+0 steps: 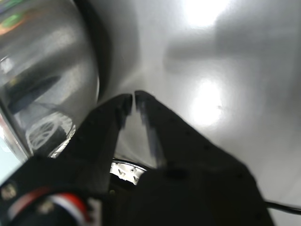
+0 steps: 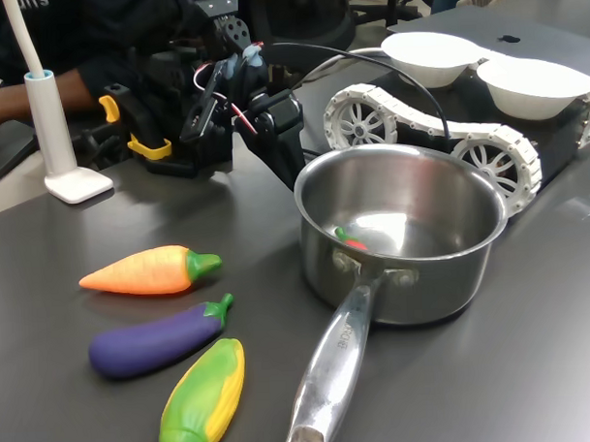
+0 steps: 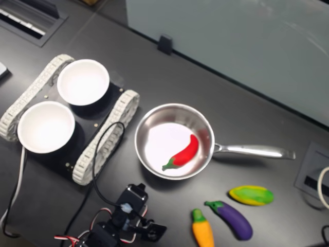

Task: Pick up the brinjal and place them in the pan

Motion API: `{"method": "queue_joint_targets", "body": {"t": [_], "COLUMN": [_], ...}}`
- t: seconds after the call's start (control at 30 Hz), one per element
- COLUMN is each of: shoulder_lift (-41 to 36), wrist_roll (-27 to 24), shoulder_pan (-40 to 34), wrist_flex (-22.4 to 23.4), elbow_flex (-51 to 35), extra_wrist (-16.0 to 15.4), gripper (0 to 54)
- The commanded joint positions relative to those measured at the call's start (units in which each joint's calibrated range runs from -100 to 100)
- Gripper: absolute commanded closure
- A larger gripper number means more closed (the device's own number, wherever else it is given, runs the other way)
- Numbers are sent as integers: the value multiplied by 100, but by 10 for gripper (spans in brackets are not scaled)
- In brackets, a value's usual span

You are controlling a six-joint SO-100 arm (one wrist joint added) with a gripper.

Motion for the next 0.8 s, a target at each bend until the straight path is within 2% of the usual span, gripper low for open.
{"method": "queue_joint_targets", "body": {"t": [0.0, 0.77], "shoulder_lift": [-66, -66], "wrist_roll": [29, 54], "shoulder_pan": [-22, -22], "wrist_flex": [-184, -184], "elbow_flex": [-147, -147], "extra_wrist": [-48, -48], "gripper": [532, 533]}}
